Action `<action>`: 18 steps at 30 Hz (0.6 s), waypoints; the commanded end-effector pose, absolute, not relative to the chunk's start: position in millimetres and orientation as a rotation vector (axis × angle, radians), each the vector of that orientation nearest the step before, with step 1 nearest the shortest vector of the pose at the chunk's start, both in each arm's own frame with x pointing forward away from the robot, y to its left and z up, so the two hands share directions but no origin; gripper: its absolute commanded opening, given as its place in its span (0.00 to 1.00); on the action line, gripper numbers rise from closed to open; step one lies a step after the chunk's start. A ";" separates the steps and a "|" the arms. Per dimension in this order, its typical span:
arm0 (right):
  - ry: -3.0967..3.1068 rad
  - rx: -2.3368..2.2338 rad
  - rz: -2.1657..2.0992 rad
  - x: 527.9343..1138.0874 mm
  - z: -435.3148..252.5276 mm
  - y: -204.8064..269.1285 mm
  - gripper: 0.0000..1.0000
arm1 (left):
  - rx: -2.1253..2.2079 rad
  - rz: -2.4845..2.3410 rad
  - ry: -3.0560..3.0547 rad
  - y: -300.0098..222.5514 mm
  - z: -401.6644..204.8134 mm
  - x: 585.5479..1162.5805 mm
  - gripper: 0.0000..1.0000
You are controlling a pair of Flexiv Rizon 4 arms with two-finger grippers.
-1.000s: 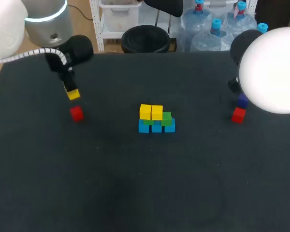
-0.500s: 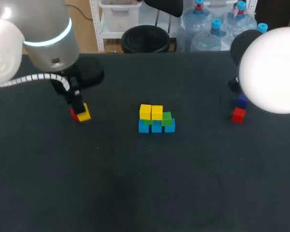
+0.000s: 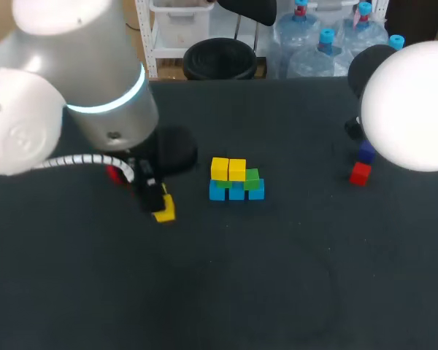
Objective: Place the blue cubes, place green cubes on the blue cubes, place the yellow cubes on the green cubes, then place the red cubes on the yellow cubes, and place purple cube on the red cubes.
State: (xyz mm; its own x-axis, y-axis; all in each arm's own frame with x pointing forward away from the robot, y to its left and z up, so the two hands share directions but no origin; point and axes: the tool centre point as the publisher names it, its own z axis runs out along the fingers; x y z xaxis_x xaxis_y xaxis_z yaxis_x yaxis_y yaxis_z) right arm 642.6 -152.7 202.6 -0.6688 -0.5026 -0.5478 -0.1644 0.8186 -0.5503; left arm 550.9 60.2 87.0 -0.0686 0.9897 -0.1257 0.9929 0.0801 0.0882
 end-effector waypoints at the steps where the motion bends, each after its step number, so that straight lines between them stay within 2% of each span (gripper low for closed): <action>1: 2.272 -0.487 -0.601 642.1 202.2 -154.1 1.00 | 2.073 -0.005 2.146 40.1 79.0 541.4 0.00; 9: 2.272 -0.487 -0.601 642.1 202.2 -154.1 1.00 | 2.223 0.044 2.020 10.1 63.3 527.8 0.00; 18: 2.272 -0.487 -0.601 642.1 202.2 -154.1 1.00 | 2.287 0.100 1.954 -12.3 55.9 538.0 0.00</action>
State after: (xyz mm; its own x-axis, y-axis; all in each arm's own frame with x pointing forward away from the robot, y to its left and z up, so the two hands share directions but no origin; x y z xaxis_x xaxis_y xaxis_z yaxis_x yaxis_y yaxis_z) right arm 642.6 -152.8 202.6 -0.6688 -0.5026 -0.5479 -0.1644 0.8186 -0.5503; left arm 533.5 0.0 55.3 0.1525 0.9868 -0.0547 0.9781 -0.1428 0.1513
